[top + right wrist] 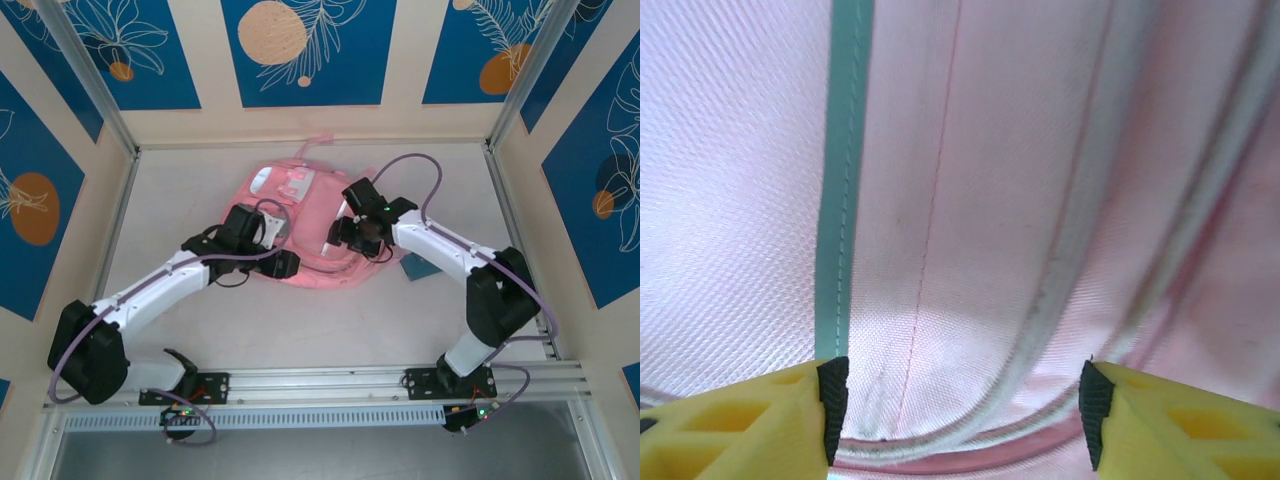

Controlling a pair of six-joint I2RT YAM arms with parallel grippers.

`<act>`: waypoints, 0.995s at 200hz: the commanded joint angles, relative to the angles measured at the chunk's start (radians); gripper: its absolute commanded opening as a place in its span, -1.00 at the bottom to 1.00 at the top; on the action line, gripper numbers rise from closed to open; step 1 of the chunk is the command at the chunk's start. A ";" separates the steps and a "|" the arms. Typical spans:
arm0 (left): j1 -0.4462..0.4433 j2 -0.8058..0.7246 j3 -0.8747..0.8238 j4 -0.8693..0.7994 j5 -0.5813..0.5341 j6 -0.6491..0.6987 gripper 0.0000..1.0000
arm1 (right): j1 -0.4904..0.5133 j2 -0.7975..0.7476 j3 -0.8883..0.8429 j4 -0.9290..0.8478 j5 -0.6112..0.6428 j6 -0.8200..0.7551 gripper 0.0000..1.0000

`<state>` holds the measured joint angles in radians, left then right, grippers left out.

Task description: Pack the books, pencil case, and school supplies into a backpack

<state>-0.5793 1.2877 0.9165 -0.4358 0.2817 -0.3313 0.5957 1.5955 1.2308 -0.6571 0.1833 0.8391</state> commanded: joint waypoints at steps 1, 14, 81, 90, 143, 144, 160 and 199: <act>0.044 -0.058 -0.030 -0.041 -0.071 -0.158 0.32 | 0.039 -0.054 0.034 -0.069 0.091 -0.092 0.33; 0.065 -0.088 -0.046 -0.052 -0.107 -0.216 0.37 | 0.089 -0.052 0.040 -0.077 0.104 -0.113 0.32; 0.172 -0.205 -0.116 -0.102 -0.249 -0.441 0.51 | 0.394 0.148 0.207 -0.084 0.120 0.007 0.14; 0.189 -0.211 -0.124 -0.103 -0.247 -0.461 0.52 | 0.416 0.186 0.247 -0.110 0.164 0.032 0.12; 0.237 -0.205 -0.148 -0.068 -0.183 -0.505 0.54 | 0.432 0.375 0.436 -0.237 0.289 0.107 0.05; 0.238 -0.205 -0.149 -0.067 -0.181 -0.506 0.55 | 0.432 0.379 0.439 -0.238 0.289 0.109 0.05; 0.239 -0.195 -0.158 -0.030 -0.165 -0.532 0.55 | 0.432 0.414 0.465 -0.255 0.302 0.117 0.01; 0.240 -0.124 -0.174 0.115 -0.085 -0.596 0.51 | 0.431 0.450 0.490 -0.282 0.341 0.109 -0.18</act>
<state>-0.3508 1.1172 0.7567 -0.4355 0.1219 -0.8673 1.0275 2.0281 1.6875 -0.8768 0.4568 0.9279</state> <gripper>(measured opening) 0.764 0.442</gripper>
